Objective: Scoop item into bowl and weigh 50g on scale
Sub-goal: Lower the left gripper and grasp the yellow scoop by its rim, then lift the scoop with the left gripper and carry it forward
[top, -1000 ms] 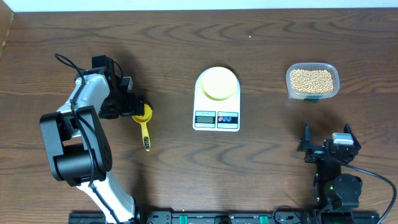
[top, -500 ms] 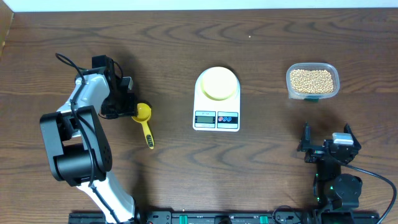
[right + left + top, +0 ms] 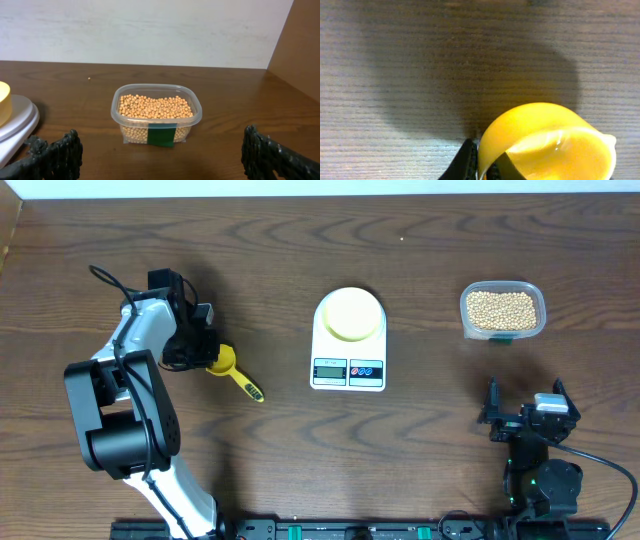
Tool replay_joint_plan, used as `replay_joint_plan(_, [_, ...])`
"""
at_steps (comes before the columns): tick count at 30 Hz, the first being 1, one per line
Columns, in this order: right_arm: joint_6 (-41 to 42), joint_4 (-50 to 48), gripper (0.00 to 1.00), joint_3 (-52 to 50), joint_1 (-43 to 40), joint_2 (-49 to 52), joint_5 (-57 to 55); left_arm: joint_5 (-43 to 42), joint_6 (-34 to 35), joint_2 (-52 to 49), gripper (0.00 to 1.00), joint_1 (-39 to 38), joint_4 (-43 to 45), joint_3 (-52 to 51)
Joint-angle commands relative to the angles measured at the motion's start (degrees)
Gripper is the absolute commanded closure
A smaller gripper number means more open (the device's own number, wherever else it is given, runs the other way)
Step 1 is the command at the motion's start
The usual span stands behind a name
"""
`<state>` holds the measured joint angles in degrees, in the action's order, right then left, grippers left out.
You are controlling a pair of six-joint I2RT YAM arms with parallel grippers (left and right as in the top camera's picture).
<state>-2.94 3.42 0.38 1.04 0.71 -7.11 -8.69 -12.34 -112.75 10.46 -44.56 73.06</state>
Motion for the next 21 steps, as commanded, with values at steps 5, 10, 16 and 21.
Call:
replay_joint_plan(5, [0.7, 0.2, 0.01, -0.1, 0.3, -0.2, 0.0, 0.3, -0.5, -0.4, 0.92, 0.1, -0.1, -0.1])
replay_joint_plan(10, [0.7, 0.2, 0.01, -0.1, 0.3, -0.2, 0.0, 0.3, -0.5, -0.4, 0.92, 0.1, -0.1, -0.1])
replay_joint_plan(16, [0.7, 0.2, 0.01, -0.1, 0.3, -0.2, 0.0, 0.3, -0.5, 0.2, 0.92, 0.1, -0.3, -0.1])
replay_joint_plan(21, [0.7, 0.2, 0.01, -0.1, 0.3, -0.2, 0.0, 0.3, -0.2, 3.3, 0.92, 0.1, -0.3, 0.6])
